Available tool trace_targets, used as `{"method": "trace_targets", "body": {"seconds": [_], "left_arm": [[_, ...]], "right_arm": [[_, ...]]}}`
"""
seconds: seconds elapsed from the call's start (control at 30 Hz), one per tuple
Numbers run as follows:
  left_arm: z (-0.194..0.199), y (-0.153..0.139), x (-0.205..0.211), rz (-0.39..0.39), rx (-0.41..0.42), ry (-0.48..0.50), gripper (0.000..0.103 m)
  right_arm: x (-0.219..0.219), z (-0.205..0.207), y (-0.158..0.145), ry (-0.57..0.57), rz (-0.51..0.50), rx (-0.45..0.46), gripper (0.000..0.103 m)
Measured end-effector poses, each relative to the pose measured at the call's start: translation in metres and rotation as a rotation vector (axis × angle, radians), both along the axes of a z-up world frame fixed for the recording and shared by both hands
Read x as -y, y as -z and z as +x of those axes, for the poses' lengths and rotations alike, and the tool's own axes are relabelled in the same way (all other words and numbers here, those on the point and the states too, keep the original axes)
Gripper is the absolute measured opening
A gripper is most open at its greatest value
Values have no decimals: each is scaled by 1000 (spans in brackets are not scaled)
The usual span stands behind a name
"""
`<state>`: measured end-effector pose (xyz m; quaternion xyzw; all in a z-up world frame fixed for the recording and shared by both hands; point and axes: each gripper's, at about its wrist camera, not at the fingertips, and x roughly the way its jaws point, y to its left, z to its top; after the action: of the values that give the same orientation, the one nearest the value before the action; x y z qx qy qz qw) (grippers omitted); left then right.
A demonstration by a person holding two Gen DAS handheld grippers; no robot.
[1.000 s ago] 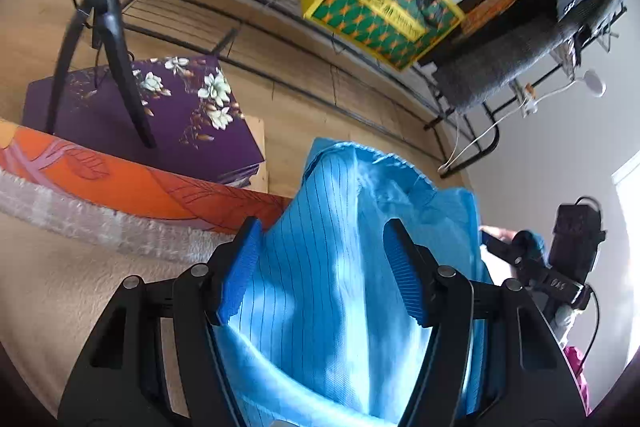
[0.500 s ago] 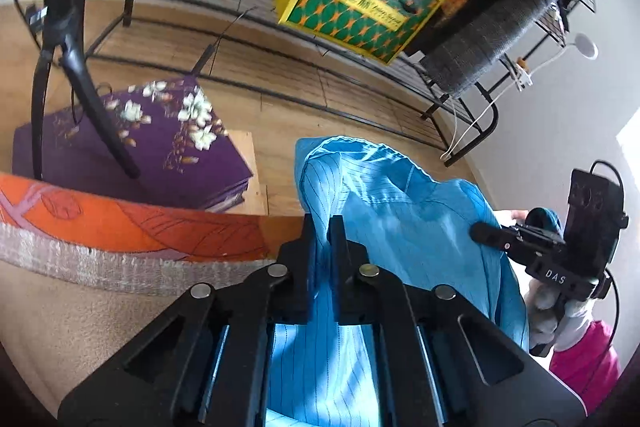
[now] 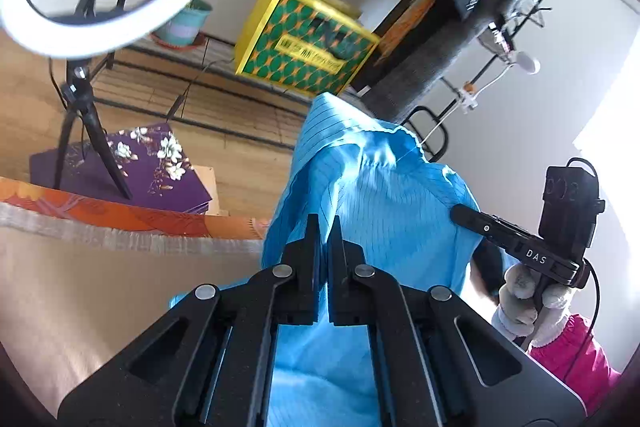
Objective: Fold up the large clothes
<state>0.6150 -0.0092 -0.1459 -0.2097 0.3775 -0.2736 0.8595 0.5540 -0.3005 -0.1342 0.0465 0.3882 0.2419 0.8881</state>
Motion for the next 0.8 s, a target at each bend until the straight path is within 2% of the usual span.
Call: {"method": "trace_targets", "body": {"seconds": [0.07,0.17,0.43,0.6,0.8], "left_arm": [[-18,-16,-4,-26,12,6,0],[-52,-36,-9,-17,34,10,0],[-150,-62,-21,-36,45,46,0],[-214,-54,-31,-37,15,64,0],[-284,-26,-34,11,-28,105,0]], "right_arm": [[-1,-16,-17,-3,18,15,2],[-4,-44,-42,-13,40,37,2],[-17,-139,-83,-81,48,47,2],[-22,-204,-88,-114,26,34,2],[-30,-276,-62,-147,-11,-31,2]]}}
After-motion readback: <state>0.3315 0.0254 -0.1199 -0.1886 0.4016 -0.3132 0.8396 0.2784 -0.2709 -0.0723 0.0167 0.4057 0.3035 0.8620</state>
